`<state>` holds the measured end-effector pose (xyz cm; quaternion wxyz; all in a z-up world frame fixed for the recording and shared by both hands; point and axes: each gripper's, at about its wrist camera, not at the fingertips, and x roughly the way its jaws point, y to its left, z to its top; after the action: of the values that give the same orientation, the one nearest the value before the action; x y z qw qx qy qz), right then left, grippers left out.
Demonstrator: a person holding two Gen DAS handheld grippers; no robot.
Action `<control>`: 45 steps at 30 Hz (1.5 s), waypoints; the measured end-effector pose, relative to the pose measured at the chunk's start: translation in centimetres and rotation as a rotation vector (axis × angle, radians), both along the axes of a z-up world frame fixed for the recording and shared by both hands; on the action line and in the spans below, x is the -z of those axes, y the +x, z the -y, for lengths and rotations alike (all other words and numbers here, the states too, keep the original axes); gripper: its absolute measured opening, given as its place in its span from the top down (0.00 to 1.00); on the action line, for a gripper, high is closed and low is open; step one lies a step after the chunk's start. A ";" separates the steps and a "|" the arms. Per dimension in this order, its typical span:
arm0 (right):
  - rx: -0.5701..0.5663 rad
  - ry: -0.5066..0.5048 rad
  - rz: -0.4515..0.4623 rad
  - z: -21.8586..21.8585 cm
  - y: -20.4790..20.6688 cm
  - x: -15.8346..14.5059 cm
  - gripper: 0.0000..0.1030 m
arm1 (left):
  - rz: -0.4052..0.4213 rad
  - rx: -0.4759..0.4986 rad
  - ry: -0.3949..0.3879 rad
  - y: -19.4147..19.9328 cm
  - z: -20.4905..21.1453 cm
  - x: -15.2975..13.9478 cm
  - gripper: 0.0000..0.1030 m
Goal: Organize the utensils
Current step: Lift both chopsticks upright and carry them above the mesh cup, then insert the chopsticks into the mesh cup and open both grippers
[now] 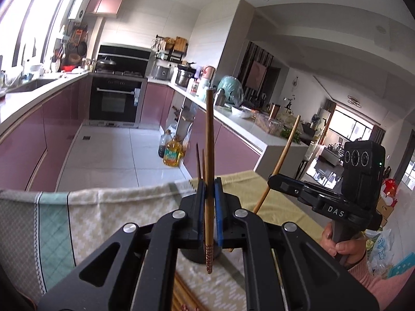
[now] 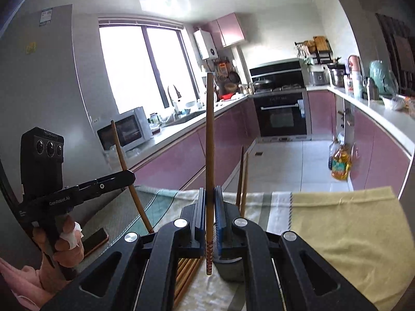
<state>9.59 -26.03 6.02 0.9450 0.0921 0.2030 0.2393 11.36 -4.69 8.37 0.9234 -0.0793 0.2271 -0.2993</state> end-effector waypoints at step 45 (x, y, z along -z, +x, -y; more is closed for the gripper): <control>0.002 -0.101 -0.308 -1.6 8.6 6.7 0.92 | -0.229 0.041 0.208 8.8 6.2 7.5 0.88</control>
<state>18.16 -24.45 -0.71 0.9064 0.0804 0.3570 0.2112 20.16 -10.91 0.85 0.8884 -0.0124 0.3622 -0.2818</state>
